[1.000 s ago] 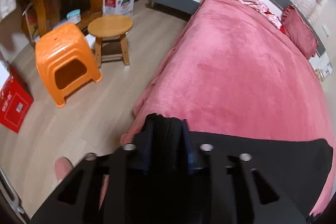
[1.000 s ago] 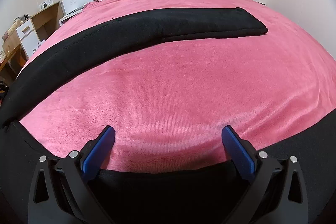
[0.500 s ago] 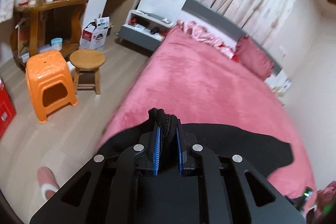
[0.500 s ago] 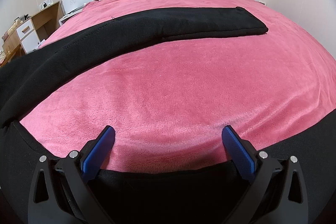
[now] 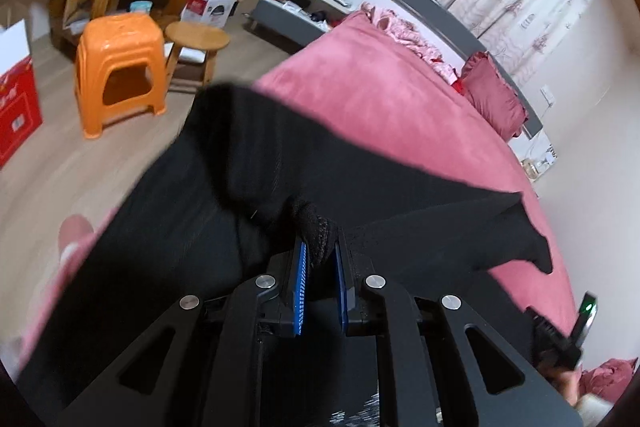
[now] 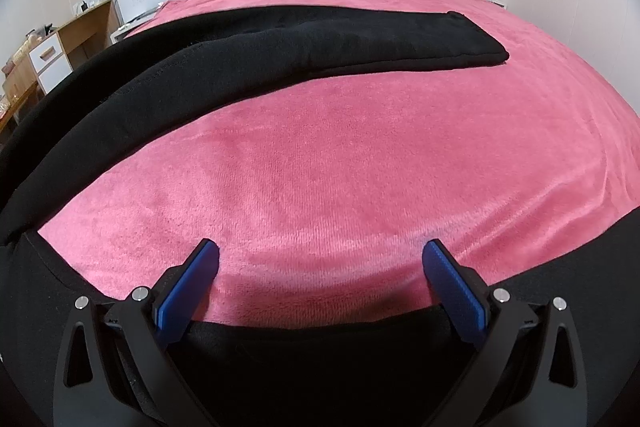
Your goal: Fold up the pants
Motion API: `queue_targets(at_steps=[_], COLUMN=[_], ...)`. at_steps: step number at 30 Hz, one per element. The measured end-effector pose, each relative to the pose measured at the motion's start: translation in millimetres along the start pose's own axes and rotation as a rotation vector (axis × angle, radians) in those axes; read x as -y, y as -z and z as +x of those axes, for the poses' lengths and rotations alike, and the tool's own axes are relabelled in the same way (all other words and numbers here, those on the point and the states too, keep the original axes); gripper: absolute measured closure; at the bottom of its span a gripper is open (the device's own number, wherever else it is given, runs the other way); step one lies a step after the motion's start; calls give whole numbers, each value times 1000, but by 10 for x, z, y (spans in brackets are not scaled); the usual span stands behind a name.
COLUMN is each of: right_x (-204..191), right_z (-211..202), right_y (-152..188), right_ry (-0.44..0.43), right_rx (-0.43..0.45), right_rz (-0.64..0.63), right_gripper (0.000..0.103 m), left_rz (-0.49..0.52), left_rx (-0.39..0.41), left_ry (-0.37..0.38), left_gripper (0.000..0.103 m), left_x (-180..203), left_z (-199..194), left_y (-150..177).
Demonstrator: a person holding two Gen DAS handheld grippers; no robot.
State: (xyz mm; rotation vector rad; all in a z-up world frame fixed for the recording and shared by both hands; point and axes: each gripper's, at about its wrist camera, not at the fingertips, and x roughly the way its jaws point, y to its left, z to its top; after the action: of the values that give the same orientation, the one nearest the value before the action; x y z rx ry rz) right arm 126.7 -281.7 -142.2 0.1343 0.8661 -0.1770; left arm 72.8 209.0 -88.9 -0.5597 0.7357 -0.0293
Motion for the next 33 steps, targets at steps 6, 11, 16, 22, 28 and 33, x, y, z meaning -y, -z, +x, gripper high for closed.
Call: queue_targets(at_steps=[6, 11, 16, 22, 28, 33], right_x=[-102, -405, -709, -972, -699, -485], right_z=[-146, -148, 141, 573, 797, 483], right_y=[-511, -1225, -1884, -2191, -2068, -1996], right_ry=[-50, -190, -233, -152, -162, -283], right_rx=[-74, -118, -177, -265, -323, -300], right_rz=[-6, 66, 218, 303, 403, 357], right_gripper=[2, 2, 2, 13, 69, 94], left_rz=[21, 20, 15, 0, 7, -51], left_rx=[24, 30, 36, 35, 26, 57], left_ry=[3, 5, 13, 35, 30, 65], left_gripper=[92, 92, 92, 92, 92, 92], left_x=[-13, -30, -42, -89, -102, -91], left_z=[2, 5, 0, 11, -11, -199], left_y=[65, 99, 133, 134, 110, -81])
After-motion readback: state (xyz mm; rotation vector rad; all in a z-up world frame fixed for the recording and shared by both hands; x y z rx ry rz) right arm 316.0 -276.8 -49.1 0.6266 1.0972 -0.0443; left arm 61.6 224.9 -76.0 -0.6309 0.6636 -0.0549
